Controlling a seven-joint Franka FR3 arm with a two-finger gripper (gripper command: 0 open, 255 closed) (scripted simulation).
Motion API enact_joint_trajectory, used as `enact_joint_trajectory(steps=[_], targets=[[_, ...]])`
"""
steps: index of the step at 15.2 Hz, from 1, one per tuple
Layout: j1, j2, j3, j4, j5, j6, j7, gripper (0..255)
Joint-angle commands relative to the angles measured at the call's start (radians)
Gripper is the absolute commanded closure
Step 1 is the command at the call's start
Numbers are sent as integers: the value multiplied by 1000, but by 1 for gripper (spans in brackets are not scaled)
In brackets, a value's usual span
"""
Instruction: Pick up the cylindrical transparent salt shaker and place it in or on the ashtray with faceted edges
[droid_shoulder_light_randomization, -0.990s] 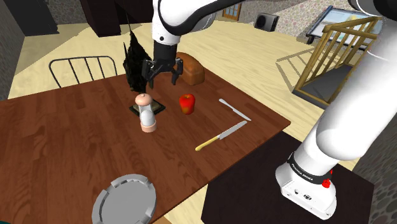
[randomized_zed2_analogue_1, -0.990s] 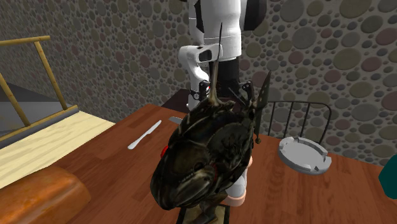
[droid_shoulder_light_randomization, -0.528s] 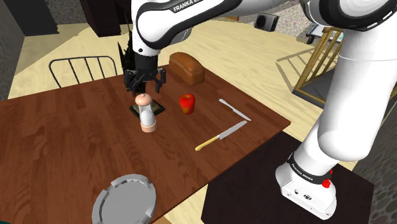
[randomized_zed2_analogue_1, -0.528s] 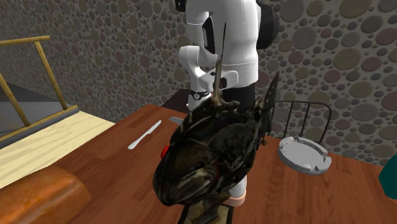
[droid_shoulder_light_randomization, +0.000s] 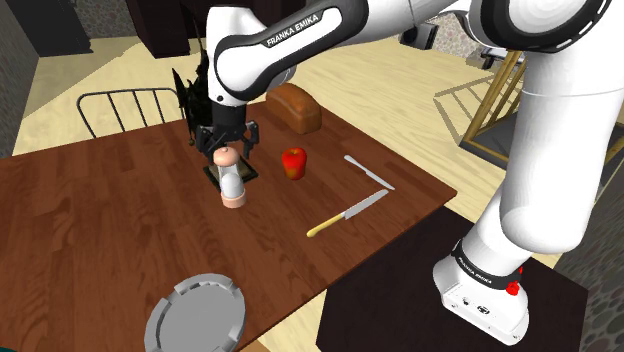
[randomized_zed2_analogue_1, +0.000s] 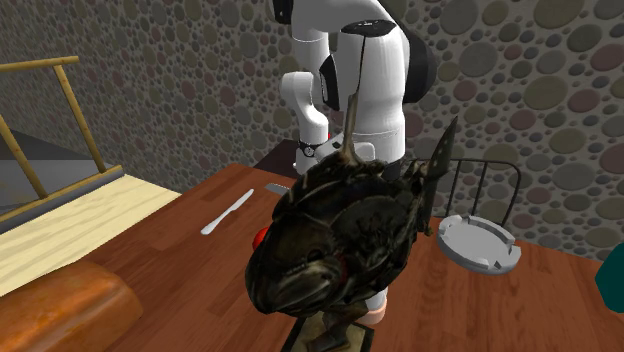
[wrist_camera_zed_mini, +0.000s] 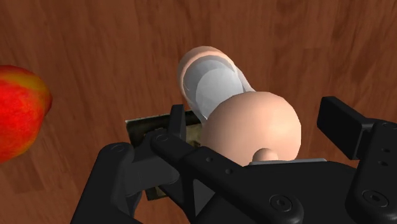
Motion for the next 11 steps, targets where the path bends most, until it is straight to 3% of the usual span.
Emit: enact_joint_trajectory(steps=[1,6,7,11], targets=[[1,2,0,-1,-1,4,1,0],[1,2,0,-1,-1,3,1,0],[1,2,0,-1,-1,3,1,255],[1,2,0,-1,-1,3,1,255]])
